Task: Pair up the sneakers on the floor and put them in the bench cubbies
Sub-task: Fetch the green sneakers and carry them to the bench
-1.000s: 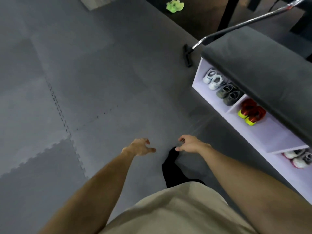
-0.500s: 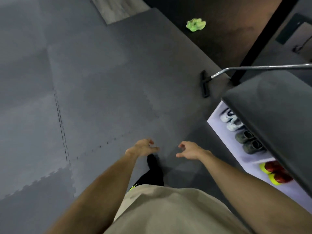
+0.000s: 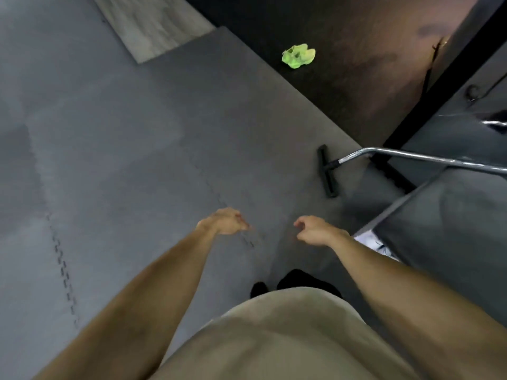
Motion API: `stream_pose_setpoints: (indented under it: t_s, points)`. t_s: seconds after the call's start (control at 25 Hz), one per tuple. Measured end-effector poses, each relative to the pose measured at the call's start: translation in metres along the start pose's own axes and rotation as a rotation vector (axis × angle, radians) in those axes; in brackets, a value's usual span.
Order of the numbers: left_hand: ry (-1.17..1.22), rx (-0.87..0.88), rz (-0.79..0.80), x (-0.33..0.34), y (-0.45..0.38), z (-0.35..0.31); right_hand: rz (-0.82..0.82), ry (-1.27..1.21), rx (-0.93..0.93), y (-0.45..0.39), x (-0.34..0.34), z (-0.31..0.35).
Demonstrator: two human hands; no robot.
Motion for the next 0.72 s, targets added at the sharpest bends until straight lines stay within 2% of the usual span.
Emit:
stream_pose_setpoints:
  t_s: [0.28,0.4,0.72]
  points:
    - [-0.061,-0.013,-0.047,-0.160,-0.175,-0.062,-0.102,-0.072,-0.002,-0.147,-0.176,0.041]
    - [-0.017,-0.027,-0.029,-0.220,-0.238,-0.101,-0.119,-0.052,-0.005,-0.204,-0.262,0.050]
    - [-0.034,-0.001,0.003,-0.374,-0.383,-0.190,-0.002,0.023,0.010,-0.346,-0.430,0.074]
Point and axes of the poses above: each hand's wrist, its own y-axis away from the middle knuckle, its own x-axis out of the palm, z = x × y, the point moved 7 cm from there along -y, towards the middle knuckle, and after that the axes turned 6 degrees about y, right-handed, at the moved point
